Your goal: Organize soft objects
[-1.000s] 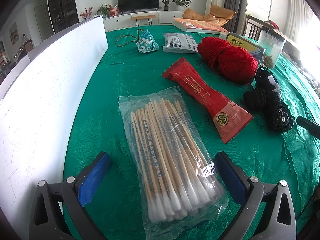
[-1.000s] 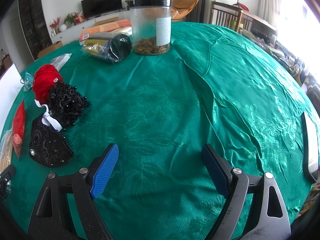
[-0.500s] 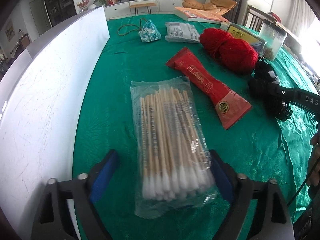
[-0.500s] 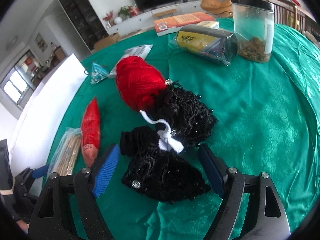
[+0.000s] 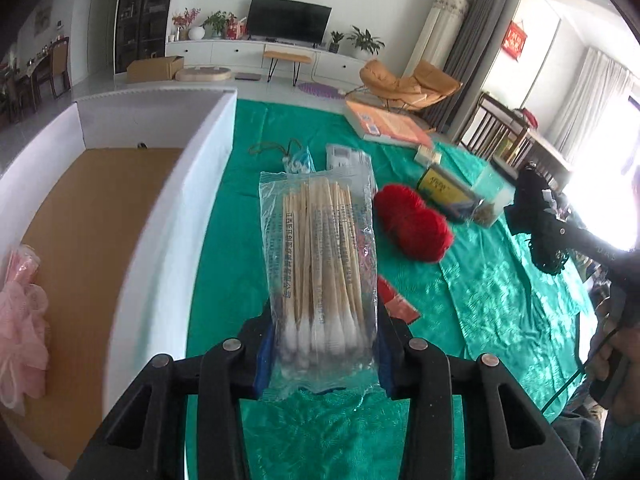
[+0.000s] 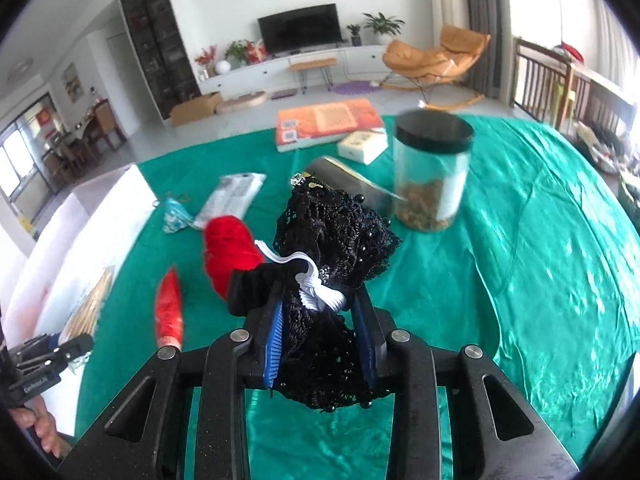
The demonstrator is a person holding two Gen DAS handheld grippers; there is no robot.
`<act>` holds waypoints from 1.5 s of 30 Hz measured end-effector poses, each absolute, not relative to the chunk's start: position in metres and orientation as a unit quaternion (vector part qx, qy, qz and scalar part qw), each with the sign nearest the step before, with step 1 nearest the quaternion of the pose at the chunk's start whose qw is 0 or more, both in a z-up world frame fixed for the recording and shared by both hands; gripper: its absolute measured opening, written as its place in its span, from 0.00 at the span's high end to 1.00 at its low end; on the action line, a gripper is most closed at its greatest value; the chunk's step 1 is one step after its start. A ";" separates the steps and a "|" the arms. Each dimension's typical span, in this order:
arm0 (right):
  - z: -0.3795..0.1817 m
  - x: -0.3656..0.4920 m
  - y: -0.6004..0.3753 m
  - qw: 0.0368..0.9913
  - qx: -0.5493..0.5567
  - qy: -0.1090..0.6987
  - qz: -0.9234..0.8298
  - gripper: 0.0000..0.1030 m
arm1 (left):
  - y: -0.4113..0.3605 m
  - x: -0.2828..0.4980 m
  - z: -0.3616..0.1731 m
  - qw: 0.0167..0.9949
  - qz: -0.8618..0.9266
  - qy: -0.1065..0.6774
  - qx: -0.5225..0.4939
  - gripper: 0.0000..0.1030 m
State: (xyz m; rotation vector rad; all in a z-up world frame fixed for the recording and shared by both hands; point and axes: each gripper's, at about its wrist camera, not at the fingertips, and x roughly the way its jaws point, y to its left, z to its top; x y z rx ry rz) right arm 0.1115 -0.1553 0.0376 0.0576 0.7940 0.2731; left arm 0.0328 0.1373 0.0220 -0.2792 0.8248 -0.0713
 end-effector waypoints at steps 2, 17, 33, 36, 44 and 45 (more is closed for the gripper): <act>0.061 0.100 -0.125 0.910 0.025 0.372 0.180 0.67 | 0.159 0.018 0.046 0.915 -0.020 0.377 -0.139 0.61; 0.072 0.053 0.067 0.830 0.042 0.375 0.411 0.25 | 0.285 -0.058 0.055 0.902 0.216 0.360 -0.103 0.05; -0.076 0.069 -0.209 0.896 0.021 0.441 -0.051 0.25 | 0.047 0.036 -0.059 0.887 -0.020 0.460 0.034 0.00; -0.074 0.072 -0.212 0.898 0.014 0.434 -0.070 0.25 | 0.058 0.057 -0.074 0.885 -0.005 0.464 0.023 0.00; -0.082 0.083 -0.211 0.894 0.026 0.441 -0.071 0.23 | 0.080 0.087 -0.090 0.890 0.016 0.456 -0.011 0.00; -0.083 0.083 -0.211 0.894 0.027 0.441 -0.071 0.22 | 0.079 0.087 -0.090 0.890 0.017 0.456 -0.010 0.00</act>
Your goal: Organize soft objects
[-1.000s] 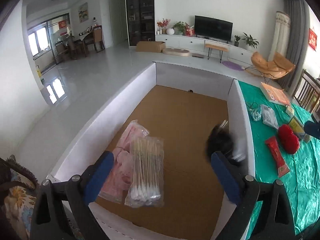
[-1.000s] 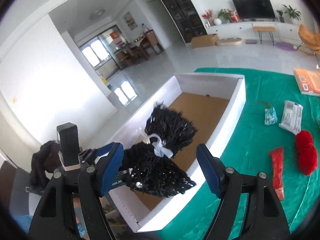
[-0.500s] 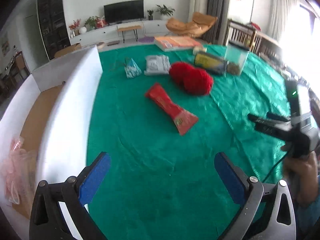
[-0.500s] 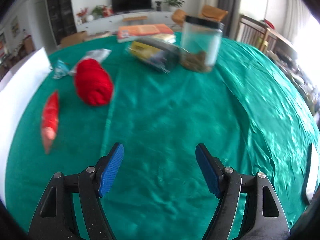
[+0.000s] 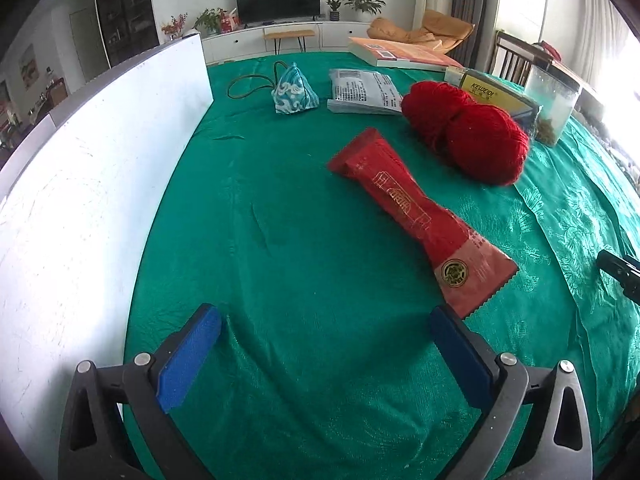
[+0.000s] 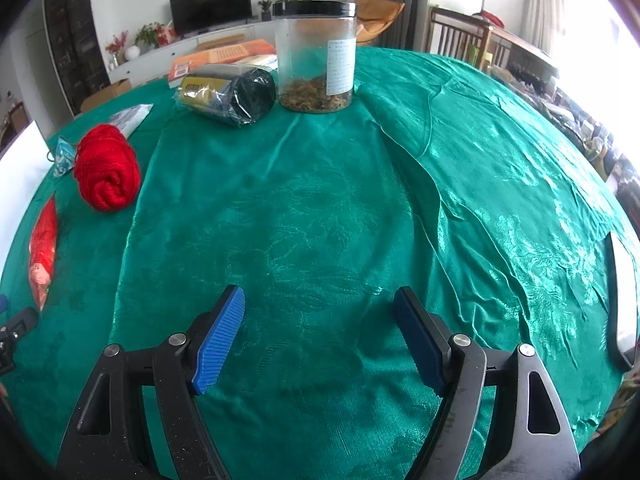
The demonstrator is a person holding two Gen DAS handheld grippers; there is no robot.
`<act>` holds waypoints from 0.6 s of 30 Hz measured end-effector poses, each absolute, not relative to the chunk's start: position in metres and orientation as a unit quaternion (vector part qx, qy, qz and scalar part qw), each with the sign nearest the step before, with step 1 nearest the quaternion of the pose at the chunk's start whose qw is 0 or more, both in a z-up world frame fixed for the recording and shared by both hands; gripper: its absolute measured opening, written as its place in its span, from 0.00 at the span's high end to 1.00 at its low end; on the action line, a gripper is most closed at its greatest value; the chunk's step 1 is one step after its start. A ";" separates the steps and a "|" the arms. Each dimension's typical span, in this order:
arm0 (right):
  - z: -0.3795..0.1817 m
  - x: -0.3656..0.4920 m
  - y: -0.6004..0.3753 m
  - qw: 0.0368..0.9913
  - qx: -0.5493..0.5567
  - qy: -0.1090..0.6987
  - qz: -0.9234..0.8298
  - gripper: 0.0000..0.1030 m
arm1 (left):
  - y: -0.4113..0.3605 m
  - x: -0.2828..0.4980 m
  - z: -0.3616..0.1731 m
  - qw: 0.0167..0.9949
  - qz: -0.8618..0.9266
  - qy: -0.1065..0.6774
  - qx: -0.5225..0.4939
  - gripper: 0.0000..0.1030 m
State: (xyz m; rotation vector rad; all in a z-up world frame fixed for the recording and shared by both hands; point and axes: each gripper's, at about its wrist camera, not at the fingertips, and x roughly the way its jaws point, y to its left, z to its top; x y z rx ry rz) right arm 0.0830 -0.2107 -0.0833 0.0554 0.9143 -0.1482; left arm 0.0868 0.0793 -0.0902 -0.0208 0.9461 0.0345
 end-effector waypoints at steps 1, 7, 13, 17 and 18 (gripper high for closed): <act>-0.084 0.082 -0.210 0.894 0.027 0.441 -0.072 0.21 | 0.079 0.087 -0.091 0.890 0.016 0.455 -0.011 0.00; -0.085 0.083 -0.209 0.894 0.027 0.442 -0.071 0.19 | 0.079 0.089 -0.092 0.890 0.017 0.455 -0.013 0.00; -0.085 0.083 -0.209 0.894 0.027 0.442 -0.071 0.19 | 0.079 0.089 -0.092 0.890 0.017 0.455 -0.013 0.00; -0.085 0.083 -0.209 0.894 0.027 0.442 -0.071 0.19 | 0.079 0.089 -0.092 0.890 0.017 0.455 -0.013 0.00; -0.085 0.083 -0.209 0.894 0.027 0.442 -0.071 0.19 | 0.079 0.089 -0.092 0.890 0.017 0.455 -0.013 0.00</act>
